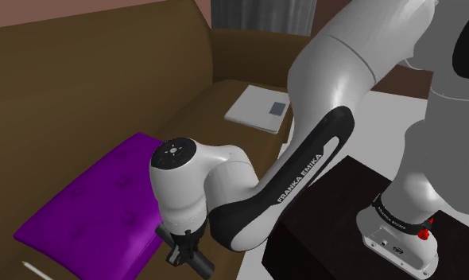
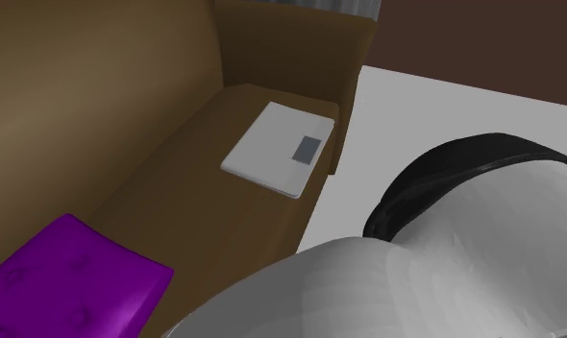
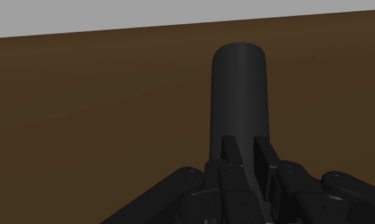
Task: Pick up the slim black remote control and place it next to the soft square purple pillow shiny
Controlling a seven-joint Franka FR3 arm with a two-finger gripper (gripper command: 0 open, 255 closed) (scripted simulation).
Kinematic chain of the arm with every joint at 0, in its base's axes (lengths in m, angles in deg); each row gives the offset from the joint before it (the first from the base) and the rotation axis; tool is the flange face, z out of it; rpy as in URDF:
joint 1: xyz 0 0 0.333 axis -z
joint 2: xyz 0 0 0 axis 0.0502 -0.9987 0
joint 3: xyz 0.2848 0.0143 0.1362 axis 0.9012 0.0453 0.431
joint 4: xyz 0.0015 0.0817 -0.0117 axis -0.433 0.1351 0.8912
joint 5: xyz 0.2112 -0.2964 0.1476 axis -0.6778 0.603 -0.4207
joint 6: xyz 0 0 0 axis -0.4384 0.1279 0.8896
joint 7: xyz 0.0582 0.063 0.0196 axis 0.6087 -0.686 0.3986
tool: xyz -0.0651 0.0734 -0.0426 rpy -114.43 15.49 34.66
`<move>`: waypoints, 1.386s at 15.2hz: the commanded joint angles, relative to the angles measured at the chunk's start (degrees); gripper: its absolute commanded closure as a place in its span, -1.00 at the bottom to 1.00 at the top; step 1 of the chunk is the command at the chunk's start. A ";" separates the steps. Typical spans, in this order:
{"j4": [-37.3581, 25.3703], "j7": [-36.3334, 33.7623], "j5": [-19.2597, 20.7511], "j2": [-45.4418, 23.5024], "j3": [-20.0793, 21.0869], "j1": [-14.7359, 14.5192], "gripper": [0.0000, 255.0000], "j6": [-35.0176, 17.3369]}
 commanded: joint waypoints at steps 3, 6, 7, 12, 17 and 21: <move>0.56 -0.35 0.39 -0.78 -0.31 -0.14 1.00 -0.64; 0.56 -0.36 0.40 -0.79 -0.29 -0.12 1.00 -0.64; 0.56 -0.36 0.41 -0.79 -0.28 -0.12 1.00 -0.64; 0.13 -0.39 0.39 -0.82 -0.26 -0.18 -1.00 -0.25; -0.05 1.69 -2.68 4.60 1.42 1.45 -1.00 4.99; -0.05 1.70 -2.70 4.61 1.39 1.42 -1.00 4.99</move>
